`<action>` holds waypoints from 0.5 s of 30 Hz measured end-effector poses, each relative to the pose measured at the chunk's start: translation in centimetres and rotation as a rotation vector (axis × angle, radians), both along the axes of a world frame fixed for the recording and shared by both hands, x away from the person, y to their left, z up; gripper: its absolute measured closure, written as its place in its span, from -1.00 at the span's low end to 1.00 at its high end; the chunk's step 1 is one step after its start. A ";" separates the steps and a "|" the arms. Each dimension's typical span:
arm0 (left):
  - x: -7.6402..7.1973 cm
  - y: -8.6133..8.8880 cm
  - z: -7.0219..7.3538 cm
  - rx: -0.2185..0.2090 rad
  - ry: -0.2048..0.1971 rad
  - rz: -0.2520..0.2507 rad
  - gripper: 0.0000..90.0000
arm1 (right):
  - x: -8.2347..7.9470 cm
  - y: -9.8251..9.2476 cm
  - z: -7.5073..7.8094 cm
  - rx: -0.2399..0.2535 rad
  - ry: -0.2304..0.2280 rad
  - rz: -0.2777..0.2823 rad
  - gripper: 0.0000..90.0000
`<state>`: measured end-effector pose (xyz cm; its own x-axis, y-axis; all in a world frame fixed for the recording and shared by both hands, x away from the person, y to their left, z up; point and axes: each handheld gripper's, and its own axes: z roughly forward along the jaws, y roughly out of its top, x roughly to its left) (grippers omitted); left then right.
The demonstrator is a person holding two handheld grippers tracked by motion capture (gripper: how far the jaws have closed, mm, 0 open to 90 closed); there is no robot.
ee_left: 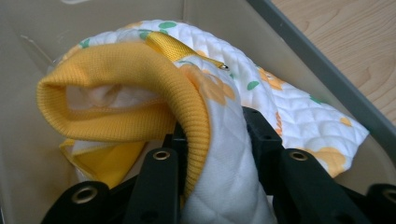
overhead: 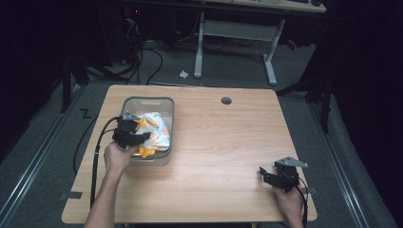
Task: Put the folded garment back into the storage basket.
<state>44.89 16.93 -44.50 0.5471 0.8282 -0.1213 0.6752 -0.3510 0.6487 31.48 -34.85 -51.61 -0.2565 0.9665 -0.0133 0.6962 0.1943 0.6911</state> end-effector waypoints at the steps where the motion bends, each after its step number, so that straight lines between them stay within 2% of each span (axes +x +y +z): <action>1: 0.1 0.0 -0.1 0.009 0.005 0.002 0.52 | 0.0 0.0 0.0 0.000 0.000 0.000 -0.31; 10: 0.6 -0.6 -1.0 0.103 0.035 0.069 0.33 | 0.0 0.0 0.0 0.000 0.000 0.000 -0.31; 15: 0.7 -0.5 -0.9 0.108 0.037 0.130 0.00 | 0.0 0.0 0.0 0.000 0.000 -0.001 -0.31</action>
